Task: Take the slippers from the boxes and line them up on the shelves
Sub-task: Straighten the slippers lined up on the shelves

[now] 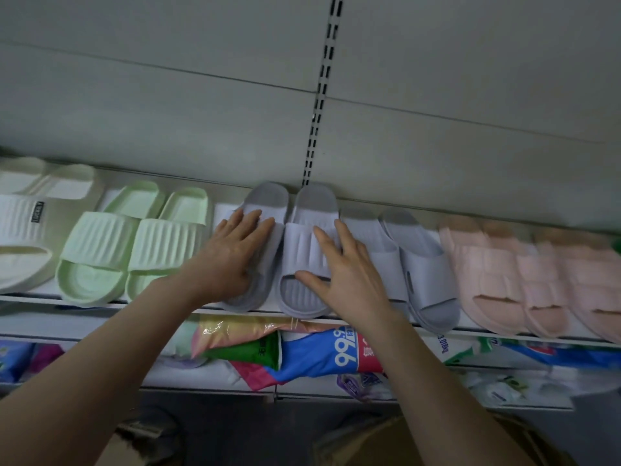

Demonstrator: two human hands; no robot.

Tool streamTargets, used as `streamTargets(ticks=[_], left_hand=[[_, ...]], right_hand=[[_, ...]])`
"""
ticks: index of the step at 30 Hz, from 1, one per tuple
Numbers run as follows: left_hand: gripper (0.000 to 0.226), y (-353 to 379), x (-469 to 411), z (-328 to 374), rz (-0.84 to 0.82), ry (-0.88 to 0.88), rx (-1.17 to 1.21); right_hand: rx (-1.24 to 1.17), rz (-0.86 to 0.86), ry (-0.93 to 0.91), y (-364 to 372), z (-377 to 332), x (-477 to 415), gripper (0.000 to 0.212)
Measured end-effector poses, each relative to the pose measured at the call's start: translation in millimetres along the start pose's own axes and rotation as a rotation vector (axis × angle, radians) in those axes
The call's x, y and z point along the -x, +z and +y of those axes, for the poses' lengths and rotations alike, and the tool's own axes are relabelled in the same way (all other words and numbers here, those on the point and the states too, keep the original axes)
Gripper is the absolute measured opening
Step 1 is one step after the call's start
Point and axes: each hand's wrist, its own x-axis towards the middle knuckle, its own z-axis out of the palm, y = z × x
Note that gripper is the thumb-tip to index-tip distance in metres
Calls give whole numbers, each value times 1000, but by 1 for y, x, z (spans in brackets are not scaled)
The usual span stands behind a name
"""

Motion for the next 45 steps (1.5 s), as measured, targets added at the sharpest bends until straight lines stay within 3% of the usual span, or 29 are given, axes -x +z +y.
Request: streamTargets(ticks=[4, 6, 10, 12, 15, 17, 32, 36, 39, 41, 45], left_hand=[[84, -5, -17, 45, 125, 126, -47], [86, 3, -32, 83, 141, 209, -7], [106, 29, -61, 152, -57, 208, -86], [99, 41, -72, 170, -100, 166, -197], [74, 46, -78, 179, -72, 165, -252], [70, 45, -79, 177, -80, 171, -202], [76, 54, -83, 182, -46, 178, -150], [90, 53, -84, 188, -80, 160, -138], [92, 55, -84, 212, 67, 229, -116], [85, 66, -90, 239, 172, 306, -86], [87, 94, -119, 298, 166, 330, -104]], right_hand=[[14, 173, 53, -30, 56, 29, 65], [22, 185, 125, -43, 98, 42, 69], [-33, -150, 210, -65, 151, 56, 95], [-52, -226, 174, -67, 161, 55, 99], [-28, -188, 134, -64, 170, 49, 92], [40, -169, 122, -63, 173, 47, 91], [1, -42, 207, -49, 165, 62, 91], [-50, -28, 149, -61, 172, 75, 98], [14, 228, 114, -72, 202, 106, 83], [56, 318, 216, -79, 242, 124, 73], [82, 121, 362, -99, 319, 126, 77]])
